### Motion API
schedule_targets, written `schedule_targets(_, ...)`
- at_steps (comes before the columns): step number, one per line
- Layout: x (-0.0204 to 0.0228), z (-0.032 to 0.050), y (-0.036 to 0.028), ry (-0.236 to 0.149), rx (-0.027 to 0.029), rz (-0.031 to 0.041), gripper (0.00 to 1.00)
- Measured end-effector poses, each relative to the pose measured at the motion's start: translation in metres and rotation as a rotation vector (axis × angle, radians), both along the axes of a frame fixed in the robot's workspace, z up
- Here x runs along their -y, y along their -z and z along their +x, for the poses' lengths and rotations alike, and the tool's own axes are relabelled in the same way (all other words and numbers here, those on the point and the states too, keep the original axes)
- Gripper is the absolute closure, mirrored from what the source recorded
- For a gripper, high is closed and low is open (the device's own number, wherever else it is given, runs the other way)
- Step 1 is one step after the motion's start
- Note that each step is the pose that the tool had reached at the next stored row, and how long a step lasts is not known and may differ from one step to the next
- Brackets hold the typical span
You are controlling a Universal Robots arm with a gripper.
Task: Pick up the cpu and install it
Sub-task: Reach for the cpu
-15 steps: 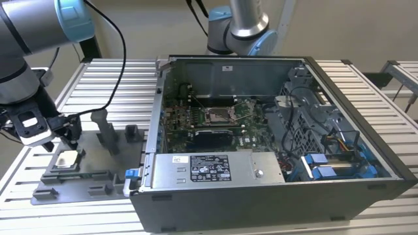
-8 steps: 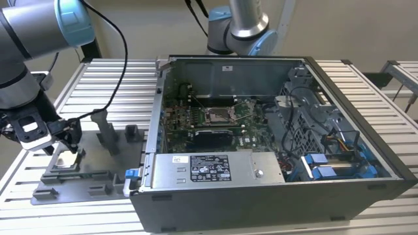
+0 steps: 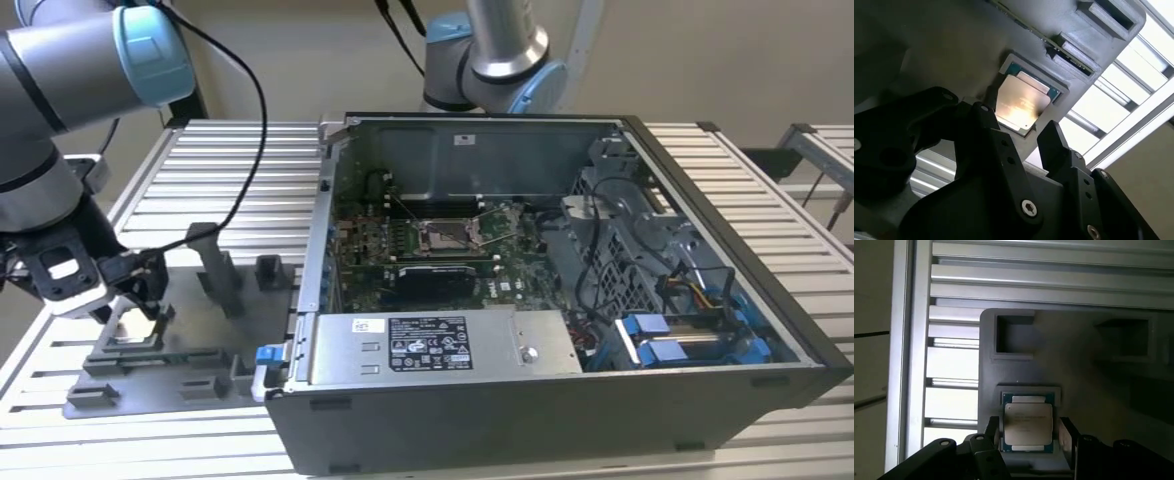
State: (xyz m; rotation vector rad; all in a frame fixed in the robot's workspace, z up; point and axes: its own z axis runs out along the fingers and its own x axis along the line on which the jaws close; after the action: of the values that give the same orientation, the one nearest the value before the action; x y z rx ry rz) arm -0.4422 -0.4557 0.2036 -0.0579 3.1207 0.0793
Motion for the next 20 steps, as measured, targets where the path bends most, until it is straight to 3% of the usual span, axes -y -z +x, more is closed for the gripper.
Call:
schedule_targets(11,0.002,-0.0004,0.0078,0.0,0.0,0.0006,1.0)
schedule_targets(20,0.002,-0.0005,0.008,-0.001,0.0001,0.0006,1.0)
